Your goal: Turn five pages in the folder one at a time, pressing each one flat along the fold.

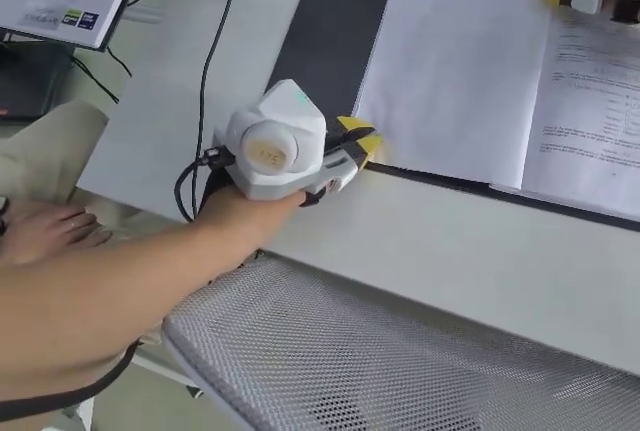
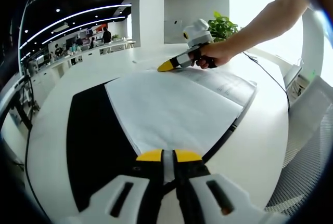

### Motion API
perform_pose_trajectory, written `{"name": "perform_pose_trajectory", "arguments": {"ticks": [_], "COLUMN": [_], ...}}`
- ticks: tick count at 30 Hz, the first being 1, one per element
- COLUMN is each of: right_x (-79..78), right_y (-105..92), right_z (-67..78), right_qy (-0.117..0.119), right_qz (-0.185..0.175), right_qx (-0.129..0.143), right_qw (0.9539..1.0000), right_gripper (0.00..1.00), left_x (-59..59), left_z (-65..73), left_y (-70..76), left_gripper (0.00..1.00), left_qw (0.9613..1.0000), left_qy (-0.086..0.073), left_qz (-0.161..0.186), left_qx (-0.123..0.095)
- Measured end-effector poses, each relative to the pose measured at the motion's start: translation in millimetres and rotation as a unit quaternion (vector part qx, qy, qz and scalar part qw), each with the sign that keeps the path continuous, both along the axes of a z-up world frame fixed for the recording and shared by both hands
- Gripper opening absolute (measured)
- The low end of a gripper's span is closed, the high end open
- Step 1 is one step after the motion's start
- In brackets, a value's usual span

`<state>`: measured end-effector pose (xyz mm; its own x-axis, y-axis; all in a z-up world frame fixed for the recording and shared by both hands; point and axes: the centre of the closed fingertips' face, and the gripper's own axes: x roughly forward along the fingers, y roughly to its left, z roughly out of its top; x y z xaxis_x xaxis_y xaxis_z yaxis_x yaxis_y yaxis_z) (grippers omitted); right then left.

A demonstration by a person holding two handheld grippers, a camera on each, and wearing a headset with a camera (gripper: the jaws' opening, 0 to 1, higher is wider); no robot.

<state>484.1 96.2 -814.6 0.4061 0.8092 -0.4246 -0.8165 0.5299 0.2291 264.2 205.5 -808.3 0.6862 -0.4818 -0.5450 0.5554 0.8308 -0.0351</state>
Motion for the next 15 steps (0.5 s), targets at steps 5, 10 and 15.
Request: {"name": "perform_pose_trajectory", "arguments": {"ticks": [5, 10, 15], "right_x": [-10.9, -27.5, -43.8], "right_y": [-0.7, 0.0, -2.6], "right_z": [-0.8, 1.5, 7.6], "right_qy": [-0.002, -0.002, 0.000], "right_qz": [0.006, 0.015, 0.015], "right_qx": [0.000, 0.001, 0.010], "right_qw": [1.0000, 0.9999, 0.9998], "right_gripper": [0.00, 0.00, 0.00], "left_x": [-0.1, 0.2, 0.0], "left_z": [0.2, -1.0, -1.1], "left_y": [0.0, 0.7, 0.8], "left_gripper": [0.05, 0.05, 0.05], "left_qw": [1.0000, 1.0000, 1.0000], "left_qy": [-0.001, -0.001, -0.003], "left_qz": [-0.002, -0.001, -0.004], "left_qx": [0.003, 0.003, 0.006]}}
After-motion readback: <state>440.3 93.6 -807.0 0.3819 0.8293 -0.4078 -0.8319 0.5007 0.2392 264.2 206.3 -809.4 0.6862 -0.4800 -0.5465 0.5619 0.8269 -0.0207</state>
